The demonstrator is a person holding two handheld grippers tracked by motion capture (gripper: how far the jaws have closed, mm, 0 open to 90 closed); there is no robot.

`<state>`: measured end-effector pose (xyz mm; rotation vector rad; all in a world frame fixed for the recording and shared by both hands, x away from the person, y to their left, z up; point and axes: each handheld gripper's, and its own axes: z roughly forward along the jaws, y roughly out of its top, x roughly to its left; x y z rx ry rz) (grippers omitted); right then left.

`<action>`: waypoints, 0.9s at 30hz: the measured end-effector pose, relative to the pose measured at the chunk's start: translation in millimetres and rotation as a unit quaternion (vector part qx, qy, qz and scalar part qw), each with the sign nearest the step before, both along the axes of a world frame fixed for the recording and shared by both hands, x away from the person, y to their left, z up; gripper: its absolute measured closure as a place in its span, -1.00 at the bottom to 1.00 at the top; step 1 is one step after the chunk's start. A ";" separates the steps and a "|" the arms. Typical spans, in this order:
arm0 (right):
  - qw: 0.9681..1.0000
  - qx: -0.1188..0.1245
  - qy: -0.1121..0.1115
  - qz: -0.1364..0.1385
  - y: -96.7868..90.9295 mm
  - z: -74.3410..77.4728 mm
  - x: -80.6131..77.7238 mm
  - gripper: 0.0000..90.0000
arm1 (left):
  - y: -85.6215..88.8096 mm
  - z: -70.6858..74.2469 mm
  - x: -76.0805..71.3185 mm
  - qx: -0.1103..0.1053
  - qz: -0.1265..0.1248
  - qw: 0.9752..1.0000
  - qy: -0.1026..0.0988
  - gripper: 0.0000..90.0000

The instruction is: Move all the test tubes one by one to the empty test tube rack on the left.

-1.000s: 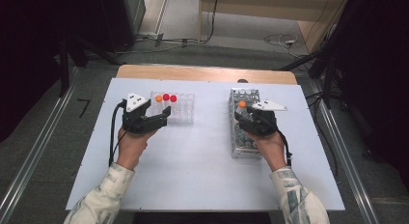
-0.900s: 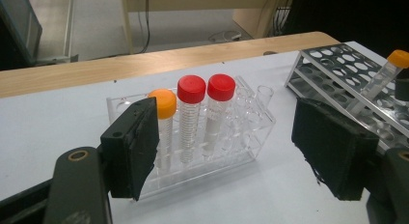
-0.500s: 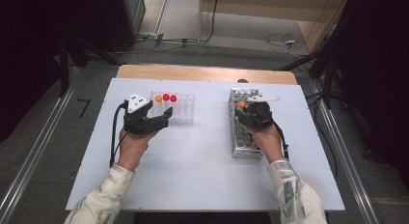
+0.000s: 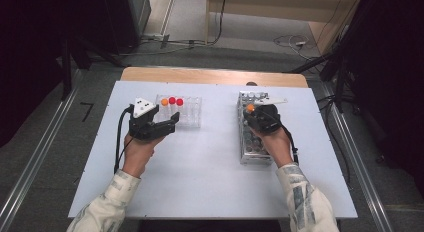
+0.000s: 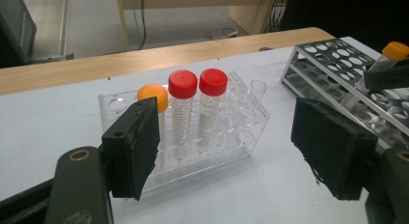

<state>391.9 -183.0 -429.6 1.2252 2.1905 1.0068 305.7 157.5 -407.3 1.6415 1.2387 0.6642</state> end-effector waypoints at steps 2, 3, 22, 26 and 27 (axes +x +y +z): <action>1.000 0.005 -0.007 0.000 -1.1 4.1 -1.2 0.59 | 0.1 0.3 0.0 -0.001 0.001 1.000 0.001 -0.48; 1.000 0.007 -0.009 0.001 -1.3 5.6 -1.8 0.59 | -0.1 0.3 0.0 -0.001 0.002 1.000 0.001 -0.50; 0.998 0.029 -0.055 0.014 -11.1 49.1 -20.4 0.59 | -2.9 5.1 -5.6 0.006 0.014 1.000 0.006 -0.63; 0.997 0.036 -0.065 0.026 -10.8 58.9 -30.2 0.59 | -4.6 7.9 -9.0 0.003 0.009 1.000 0.002 -0.63; 0.997 0.038 -0.065 0.029 -10.1 60.1 -32.5 0.59 | -5.0 8.8 -10.0 0.002 0.006 1.000 0.001 -0.63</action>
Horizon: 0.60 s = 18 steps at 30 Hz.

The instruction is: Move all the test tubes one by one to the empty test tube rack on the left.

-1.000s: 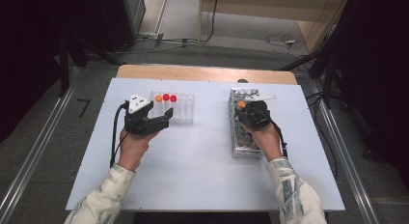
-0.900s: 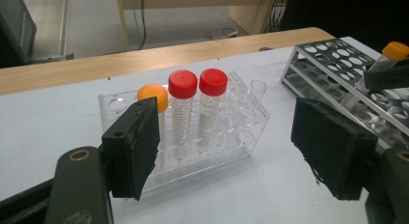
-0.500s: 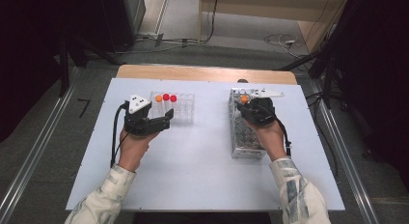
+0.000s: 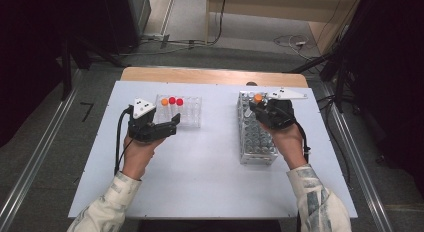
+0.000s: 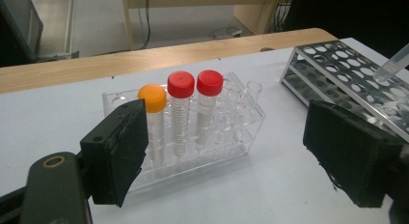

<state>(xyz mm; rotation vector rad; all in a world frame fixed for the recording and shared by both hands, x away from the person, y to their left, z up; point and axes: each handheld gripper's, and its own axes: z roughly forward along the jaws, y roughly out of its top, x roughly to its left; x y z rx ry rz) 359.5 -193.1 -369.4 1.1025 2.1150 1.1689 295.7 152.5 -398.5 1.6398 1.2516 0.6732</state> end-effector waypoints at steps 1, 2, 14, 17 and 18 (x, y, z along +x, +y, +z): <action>1.000 0.001 0.000 0.005 1.2 1.2 -2.8 0.59 | -0.6 0.9 -1.1 -0.001 -0.001 1.000 0.000 -0.63; 1.000 0.001 0.000 0.011 2.8 1.9 -5.6 0.59 | -1.2 1.9 -2.3 -0.002 -0.004 1.000 -0.001 -0.63; 0.997 0.006 0.013 0.071 37.3 -11.7 -28.7 0.59 | -12.8 9.6 -13.8 -0.008 -0.038 0.999 -0.009 -0.63; 0.996 0.004 0.017 0.084 46.2 -18.7 -31.6 0.59 | -17.6 10.0 -16.0 -0.010 -0.049 0.999 -0.009 -0.62; 0.996 0.004 0.020 0.087 49.2 -21.4 -32.5 0.59 | -19.4 10.1 -16.6 -0.008 -0.053 0.999 -0.010 -0.62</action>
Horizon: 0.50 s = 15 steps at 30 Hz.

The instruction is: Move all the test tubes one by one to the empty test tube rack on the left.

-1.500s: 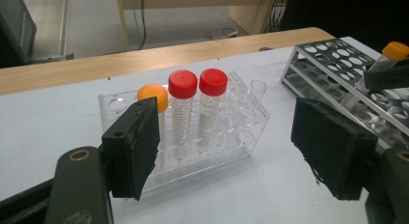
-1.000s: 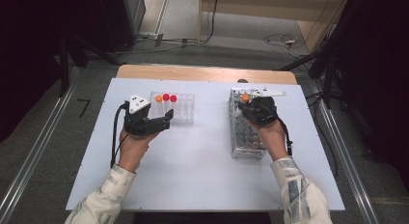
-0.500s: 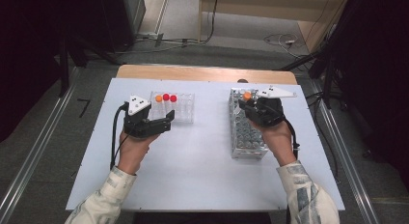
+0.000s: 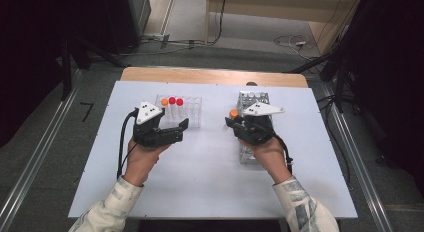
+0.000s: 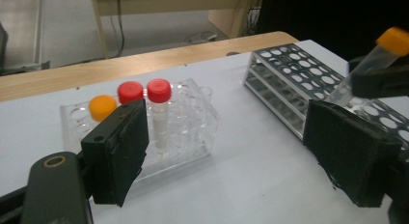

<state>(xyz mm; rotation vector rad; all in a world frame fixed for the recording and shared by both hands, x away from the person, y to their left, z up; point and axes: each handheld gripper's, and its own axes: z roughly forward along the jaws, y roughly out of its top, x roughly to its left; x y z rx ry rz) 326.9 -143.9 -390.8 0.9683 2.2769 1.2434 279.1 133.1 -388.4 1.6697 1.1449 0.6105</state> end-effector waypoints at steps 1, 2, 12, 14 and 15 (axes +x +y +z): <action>1.000 -0.002 0.001 0.004 3.3 -2.9 -0.8 0.59 | -2.9 0.1 -0.9 0.000 -0.005 1.000 0.001 -0.62; 1.000 -0.006 0.004 0.010 7.6 -6.6 -2.0 0.59 | -5.3 0.1 -1.6 0.000 -0.010 1.000 0.001 -0.61; 0.998 -0.024 0.006 0.061 49.5 -23.8 -19.8 0.59 | -30.3 -3.5 -7.5 -0.005 -0.070 0.998 0.008 -0.40; 0.997 -0.027 0.005 0.072 57.2 -25.7 -23.3 0.59 | -32.1 -4.4 -8.0 -0.006 -0.080 0.997 0.008 -0.29; 0.997 -0.027 0.006 0.075 60.2 -26.4 -24.4 0.59 | -32.7 -5.4 -8.1 -0.006 -0.084 0.996 0.008 -0.21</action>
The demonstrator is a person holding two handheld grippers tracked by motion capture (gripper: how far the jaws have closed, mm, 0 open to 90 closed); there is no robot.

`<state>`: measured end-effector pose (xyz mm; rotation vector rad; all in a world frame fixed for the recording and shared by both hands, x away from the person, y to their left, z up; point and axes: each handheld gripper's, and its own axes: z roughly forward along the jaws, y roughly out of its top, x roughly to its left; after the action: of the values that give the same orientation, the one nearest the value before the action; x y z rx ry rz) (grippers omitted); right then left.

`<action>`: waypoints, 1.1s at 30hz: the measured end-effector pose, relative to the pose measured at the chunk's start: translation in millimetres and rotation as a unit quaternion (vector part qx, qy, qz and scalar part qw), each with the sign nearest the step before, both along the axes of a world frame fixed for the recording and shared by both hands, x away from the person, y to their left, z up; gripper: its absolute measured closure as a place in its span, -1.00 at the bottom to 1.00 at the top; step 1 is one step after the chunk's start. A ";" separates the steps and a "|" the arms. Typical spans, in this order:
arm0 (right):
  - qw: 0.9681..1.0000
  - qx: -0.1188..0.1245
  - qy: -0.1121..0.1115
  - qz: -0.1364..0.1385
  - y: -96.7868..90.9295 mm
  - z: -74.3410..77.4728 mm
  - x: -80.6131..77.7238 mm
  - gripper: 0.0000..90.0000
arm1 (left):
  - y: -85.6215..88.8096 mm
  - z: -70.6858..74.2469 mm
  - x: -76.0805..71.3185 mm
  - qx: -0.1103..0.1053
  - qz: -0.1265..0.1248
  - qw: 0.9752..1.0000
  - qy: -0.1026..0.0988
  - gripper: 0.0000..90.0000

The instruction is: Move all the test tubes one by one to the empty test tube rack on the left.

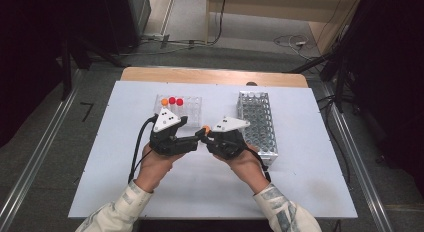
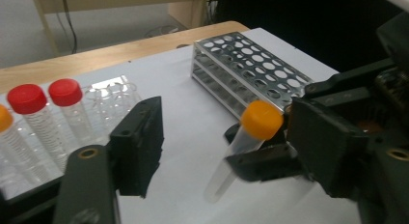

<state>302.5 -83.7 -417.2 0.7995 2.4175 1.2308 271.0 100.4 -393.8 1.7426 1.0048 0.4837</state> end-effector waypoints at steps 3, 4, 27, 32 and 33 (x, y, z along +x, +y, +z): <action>1.000 0.002 0.004 0.007 6.8 -1.7 -1.9 0.59 | -0.6 -2.5 0.4 0.005 -0.008 1.000 0.004 -0.06; 1.000 0.002 0.003 0.010 8.3 -2.2 -2.1 0.59 | -0.3 -3.4 0.7 0.008 -0.012 1.000 0.005 -0.01; 1.000 0.006 0.010 0.013 10.3 -2.9 -2.7 0.57 | -2.9 -7.8 0.9 0.018 -0.031 0.999 0.004 0.54; 1.000 0.013 0.014 0.020 9.1 -3.1 -1.9 0.41 | -2.7 -6.9 0.4 0.016 -0.031 0.999 0.002 0.55; 1.000 0.015 0.016 0.021 8.6 -3.1 -1.8 0.34 | -2.4 -6.6 0.4 0.016 -0.031 0.999 0.002 0.55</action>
<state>300.7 -75.0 -420.3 0.7869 2.4587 1.2814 271.4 98.0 -400.4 1.7981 0.9473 0.4595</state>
